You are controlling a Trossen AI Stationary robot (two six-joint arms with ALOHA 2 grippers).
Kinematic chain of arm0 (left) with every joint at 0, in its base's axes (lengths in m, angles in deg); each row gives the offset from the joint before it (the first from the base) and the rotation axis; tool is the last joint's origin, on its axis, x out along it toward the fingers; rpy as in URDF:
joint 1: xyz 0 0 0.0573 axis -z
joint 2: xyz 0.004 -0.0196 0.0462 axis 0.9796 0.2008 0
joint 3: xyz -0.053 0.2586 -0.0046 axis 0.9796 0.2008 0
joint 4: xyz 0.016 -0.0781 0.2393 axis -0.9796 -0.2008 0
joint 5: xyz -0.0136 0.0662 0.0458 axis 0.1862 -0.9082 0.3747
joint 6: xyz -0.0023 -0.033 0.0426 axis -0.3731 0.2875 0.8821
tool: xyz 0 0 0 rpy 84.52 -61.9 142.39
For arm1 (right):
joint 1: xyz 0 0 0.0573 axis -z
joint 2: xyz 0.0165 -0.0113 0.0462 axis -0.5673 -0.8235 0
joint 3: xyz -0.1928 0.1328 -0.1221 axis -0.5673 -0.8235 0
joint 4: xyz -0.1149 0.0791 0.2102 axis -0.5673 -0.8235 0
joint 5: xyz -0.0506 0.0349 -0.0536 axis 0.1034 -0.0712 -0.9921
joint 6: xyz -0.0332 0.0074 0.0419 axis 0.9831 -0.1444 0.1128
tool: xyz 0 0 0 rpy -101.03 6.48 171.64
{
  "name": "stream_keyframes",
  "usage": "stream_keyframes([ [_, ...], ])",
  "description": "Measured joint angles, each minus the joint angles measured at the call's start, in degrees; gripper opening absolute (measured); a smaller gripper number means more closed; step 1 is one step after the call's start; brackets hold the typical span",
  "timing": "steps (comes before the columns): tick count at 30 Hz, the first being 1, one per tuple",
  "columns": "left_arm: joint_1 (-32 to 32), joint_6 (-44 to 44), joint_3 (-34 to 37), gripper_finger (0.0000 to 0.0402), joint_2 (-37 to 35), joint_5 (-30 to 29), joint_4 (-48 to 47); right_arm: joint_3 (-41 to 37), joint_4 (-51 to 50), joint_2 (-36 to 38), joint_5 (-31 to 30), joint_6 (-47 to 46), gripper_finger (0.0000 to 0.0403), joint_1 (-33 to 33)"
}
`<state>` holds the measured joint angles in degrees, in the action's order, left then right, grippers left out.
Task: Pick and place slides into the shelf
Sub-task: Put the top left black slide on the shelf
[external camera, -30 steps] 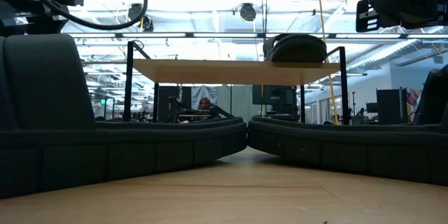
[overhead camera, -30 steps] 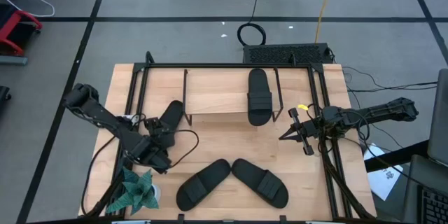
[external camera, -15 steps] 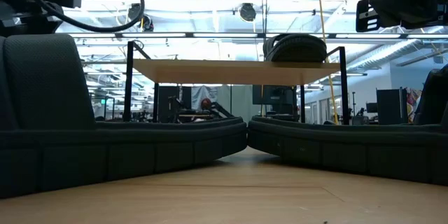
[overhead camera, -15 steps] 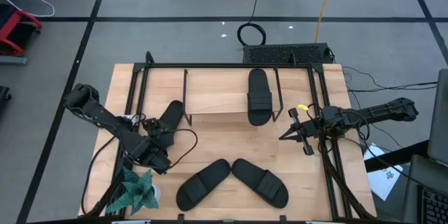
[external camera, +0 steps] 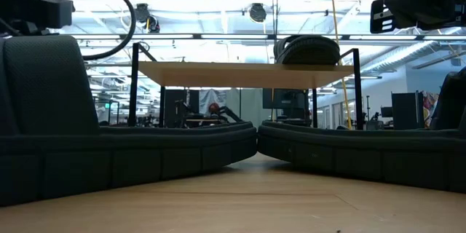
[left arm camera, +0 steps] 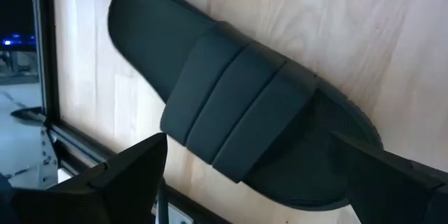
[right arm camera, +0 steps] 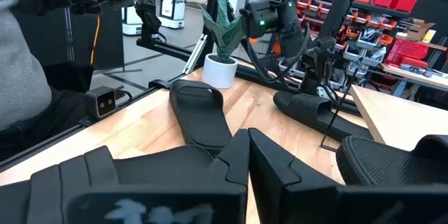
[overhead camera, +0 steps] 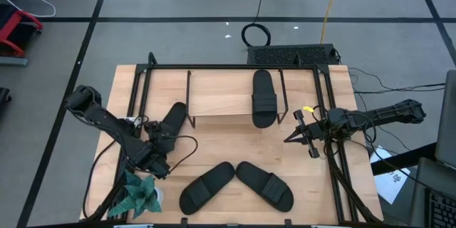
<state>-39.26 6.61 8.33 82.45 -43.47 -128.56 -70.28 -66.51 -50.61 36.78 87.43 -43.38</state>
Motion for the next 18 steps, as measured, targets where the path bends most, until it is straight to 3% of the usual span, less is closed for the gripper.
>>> stream_keyframes([
  [8, 0.0, 5.6, 2.2, 0.0383, 0.0, -1.6, 4.4, 0.0, 0.0, 0.0, 0.0, 0.1, 0.0, 0.0],
  [18, 0.0, 5.4, 4.0, 0.0383, 0.0, -1.6, 5.5, 0.0, 0.0, 0.0, -0.1, 0.0, 0.0, 0.0],
])
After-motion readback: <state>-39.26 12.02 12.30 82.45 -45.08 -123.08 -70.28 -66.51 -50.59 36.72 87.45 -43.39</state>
